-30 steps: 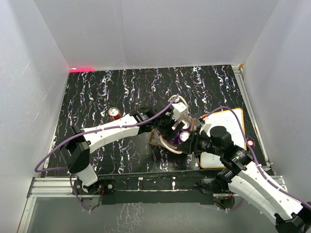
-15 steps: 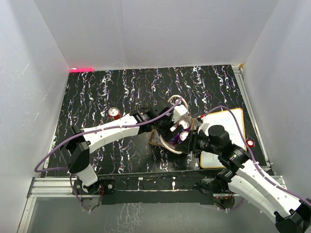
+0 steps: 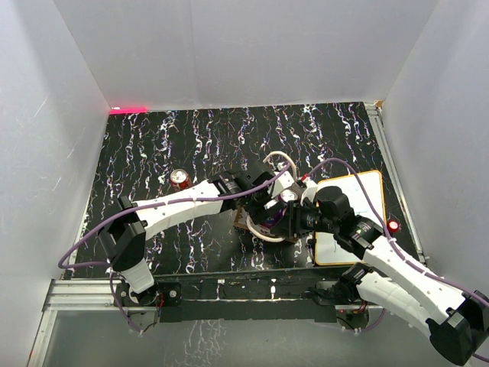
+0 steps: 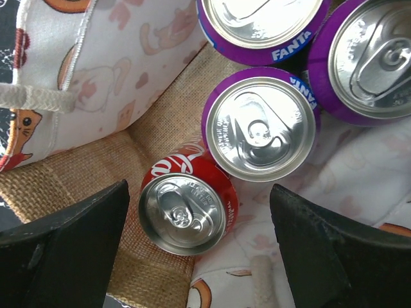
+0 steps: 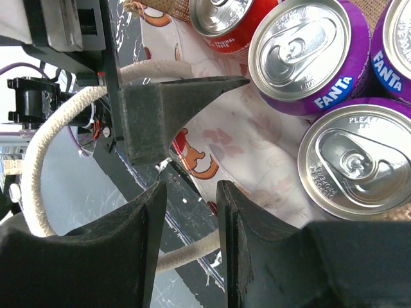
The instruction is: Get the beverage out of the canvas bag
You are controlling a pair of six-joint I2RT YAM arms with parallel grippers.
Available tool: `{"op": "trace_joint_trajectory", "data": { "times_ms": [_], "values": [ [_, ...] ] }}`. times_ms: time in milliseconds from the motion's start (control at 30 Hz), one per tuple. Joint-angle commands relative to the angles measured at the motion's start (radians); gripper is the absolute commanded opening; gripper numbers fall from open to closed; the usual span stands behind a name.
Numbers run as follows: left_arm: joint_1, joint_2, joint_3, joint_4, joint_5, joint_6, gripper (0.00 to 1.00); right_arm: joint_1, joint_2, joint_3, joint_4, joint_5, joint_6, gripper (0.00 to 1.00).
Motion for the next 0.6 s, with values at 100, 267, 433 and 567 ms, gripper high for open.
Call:
{"op": "trace_joint_trajectory", "data": {
  "times_ms": [100, 267, 433, 567],
  "values": [
    [-0.001, 0.018, -0.021, -0.109, -0.122, 0.044, 0.88, 0.000, 0.011, 0.038, -0.023, 0.019, -0.047, 0.40],
    [-0.001, 0.033, -0.041, -0.115, -0.109, 0.013, 0.88, 0.000, 0.004, 0.068, -0.053, 0.094, -0.059, 0.41],
    [-0.001, 0.052, -0.068, -0.115, -0.107, -0.005, 0.86, 0.002, 0.005, 0.102, -0.054, 0.136, -0.069, 0.42],
    [-0.001, 0.072, -0.072, -0.131, -0.140, -0.009, 0.86, 0.001, 0.013, 0.112, -0.056, 0.153, -0.074, 0.43]
  ]
}}
